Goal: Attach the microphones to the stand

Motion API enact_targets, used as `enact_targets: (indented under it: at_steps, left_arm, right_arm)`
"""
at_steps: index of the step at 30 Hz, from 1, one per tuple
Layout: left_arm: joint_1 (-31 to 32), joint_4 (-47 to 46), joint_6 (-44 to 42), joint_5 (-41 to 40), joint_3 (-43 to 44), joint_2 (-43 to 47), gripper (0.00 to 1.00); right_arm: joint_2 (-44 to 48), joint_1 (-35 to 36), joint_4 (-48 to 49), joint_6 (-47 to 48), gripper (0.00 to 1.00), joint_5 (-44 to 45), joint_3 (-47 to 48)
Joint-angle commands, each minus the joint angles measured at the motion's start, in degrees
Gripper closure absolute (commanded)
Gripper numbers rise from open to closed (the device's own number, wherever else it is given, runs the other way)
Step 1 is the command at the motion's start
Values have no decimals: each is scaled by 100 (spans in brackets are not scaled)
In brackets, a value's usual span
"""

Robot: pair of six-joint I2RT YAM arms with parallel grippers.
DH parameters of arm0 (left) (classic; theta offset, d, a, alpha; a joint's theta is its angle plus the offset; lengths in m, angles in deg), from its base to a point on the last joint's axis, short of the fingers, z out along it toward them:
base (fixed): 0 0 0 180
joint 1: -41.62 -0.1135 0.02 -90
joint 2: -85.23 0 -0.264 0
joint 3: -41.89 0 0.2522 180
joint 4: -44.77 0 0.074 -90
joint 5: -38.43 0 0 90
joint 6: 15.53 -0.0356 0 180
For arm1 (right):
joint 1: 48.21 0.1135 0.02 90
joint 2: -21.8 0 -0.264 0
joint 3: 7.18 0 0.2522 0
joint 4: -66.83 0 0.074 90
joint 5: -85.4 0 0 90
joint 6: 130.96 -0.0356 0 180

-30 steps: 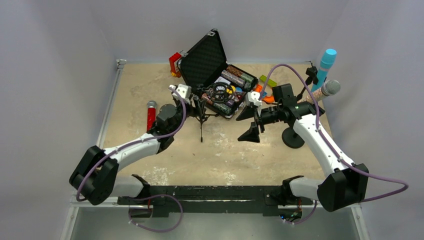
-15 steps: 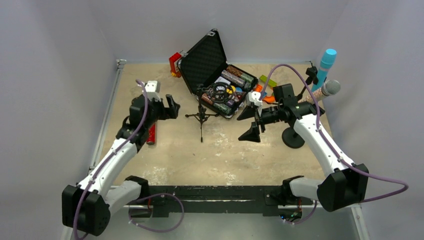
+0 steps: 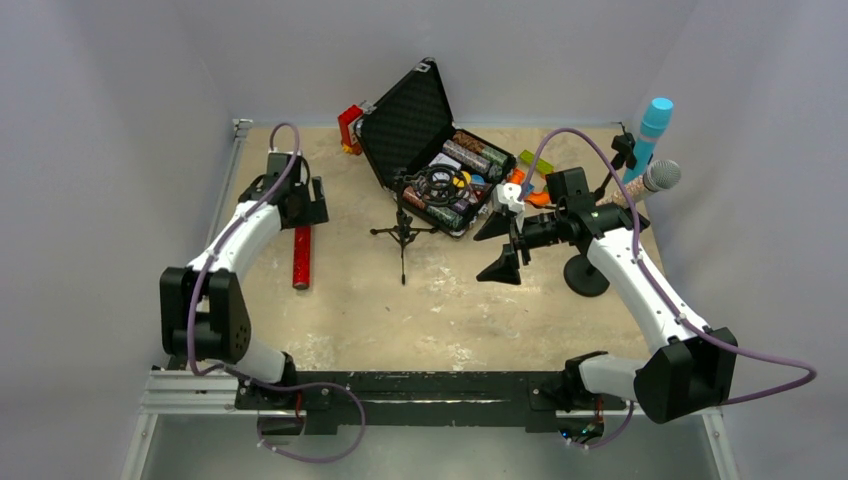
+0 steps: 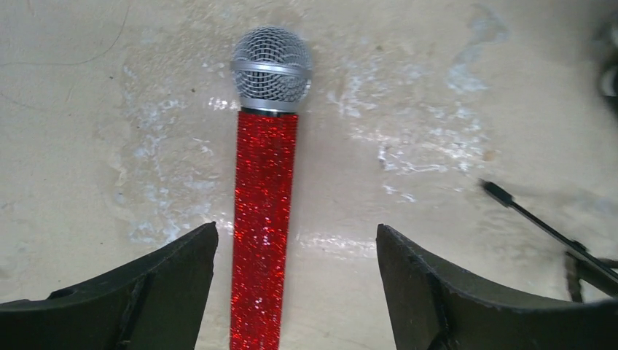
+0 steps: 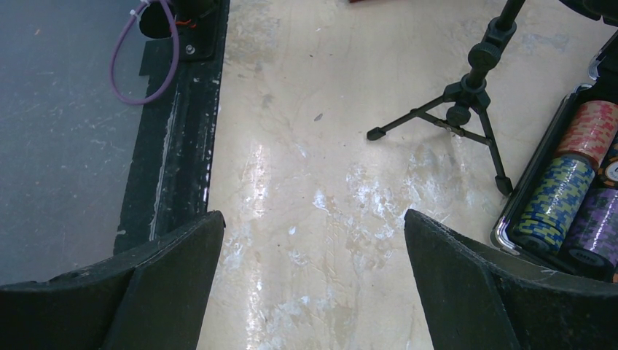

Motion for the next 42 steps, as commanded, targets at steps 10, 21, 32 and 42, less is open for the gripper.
enact_targets:
  at_steps: [10,21,32,42]
  left_arm:
    - [-312,837,63,-124,954,-1613,35]
    - [-400,1183,287,195,1252,-2214,41]
    - [-400,1293,270,505,1323,-2372,85]
    - [-390,501,142,1135,400,200,100]
  right_arm:
    - [34,-24,-59,166,2,-55,105]
    - [49,-65,-108,172,2,-140,135]
    - [151,-203,-183,205,2,-220,190]
    - [521,-228,-1104,588,2,-1,728]
